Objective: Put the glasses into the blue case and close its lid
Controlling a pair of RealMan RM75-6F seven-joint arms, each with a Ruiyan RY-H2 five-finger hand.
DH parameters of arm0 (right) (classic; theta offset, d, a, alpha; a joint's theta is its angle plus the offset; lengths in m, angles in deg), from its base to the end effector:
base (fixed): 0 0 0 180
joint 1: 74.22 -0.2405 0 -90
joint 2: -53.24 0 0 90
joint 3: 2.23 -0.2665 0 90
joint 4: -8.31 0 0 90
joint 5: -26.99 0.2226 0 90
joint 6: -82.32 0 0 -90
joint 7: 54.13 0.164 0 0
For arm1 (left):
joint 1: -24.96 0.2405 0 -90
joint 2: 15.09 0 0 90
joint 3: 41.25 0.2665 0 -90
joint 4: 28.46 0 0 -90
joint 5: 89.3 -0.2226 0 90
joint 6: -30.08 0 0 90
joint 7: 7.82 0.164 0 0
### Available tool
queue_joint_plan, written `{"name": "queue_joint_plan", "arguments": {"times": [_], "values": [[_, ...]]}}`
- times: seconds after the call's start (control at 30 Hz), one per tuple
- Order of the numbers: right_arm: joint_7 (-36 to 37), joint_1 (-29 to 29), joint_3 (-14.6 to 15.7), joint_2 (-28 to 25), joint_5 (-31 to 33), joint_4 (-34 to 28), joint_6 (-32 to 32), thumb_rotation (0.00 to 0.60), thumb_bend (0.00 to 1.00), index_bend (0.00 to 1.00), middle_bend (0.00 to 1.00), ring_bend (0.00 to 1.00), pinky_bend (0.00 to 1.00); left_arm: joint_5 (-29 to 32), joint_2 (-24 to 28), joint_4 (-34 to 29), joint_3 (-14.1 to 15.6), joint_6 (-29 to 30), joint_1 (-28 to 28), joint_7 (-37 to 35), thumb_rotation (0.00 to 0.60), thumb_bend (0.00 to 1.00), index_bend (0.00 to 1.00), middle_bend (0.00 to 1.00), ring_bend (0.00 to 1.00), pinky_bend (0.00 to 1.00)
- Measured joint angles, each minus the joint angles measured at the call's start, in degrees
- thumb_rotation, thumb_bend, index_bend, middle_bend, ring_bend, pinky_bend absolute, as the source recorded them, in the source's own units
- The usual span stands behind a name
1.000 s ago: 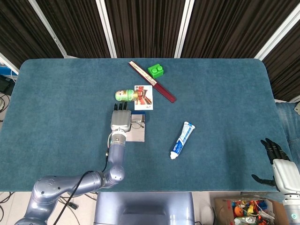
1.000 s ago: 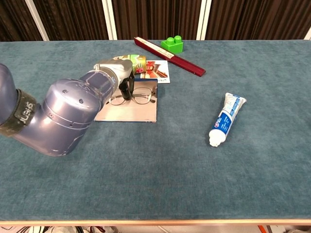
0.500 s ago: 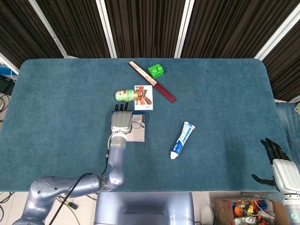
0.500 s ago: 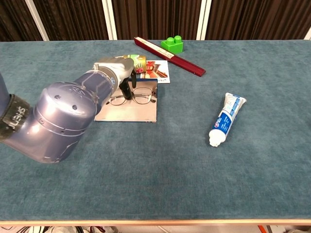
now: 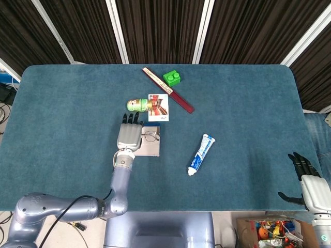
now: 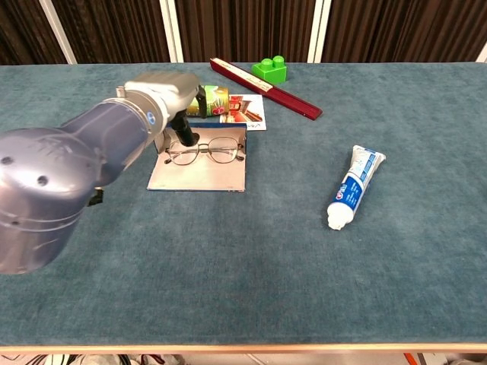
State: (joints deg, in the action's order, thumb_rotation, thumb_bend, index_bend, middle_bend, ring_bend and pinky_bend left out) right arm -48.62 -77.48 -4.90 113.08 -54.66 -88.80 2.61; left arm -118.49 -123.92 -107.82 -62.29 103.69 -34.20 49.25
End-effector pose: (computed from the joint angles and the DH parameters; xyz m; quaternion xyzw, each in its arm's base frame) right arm -0.3364 -0.1907 0.1585 0.5598 -0.4703 0.3714 0.5723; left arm -0.0514 0.3931 -0.0901 -0.6909 -0.3722 -0.2822 0.5517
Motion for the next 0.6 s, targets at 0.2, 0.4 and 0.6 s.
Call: {"name": "queue_joint_plan", "arguments": {"times": [0.2,0.4,0.6], "values": [[-0.09,0.02,-0.11,0.06,0.42,-0.09,0.09,0.600,0.12,0.00,0.00,0.03,0.18,-3.56,2.22,-4.03,1.73,-1.28,3.27,-6.98,0.600,0.43,0.06,0.56,0.66,0.69],[-0.09,0.01,-0.16,0.02,0.69,-0.33,0.23,0.600,0.12,0.00,0.00,0.03,0.18,-0.44,5.57,-10.41,1.45,-8.48,6.84,-14.40,0.600,0.46,0.00,0.76,0.83,0.82],[-0.28,0.07,-0.26,-0.01,1.19,-0.60,0.31,0.600,0.13,0.00,0.00,0.03,0.18,0.70,8.08,-13.23,2.26,-15.05,8.95,-20.07,0.600,0.46,0.00,0.80,0.85,0.84]]}}
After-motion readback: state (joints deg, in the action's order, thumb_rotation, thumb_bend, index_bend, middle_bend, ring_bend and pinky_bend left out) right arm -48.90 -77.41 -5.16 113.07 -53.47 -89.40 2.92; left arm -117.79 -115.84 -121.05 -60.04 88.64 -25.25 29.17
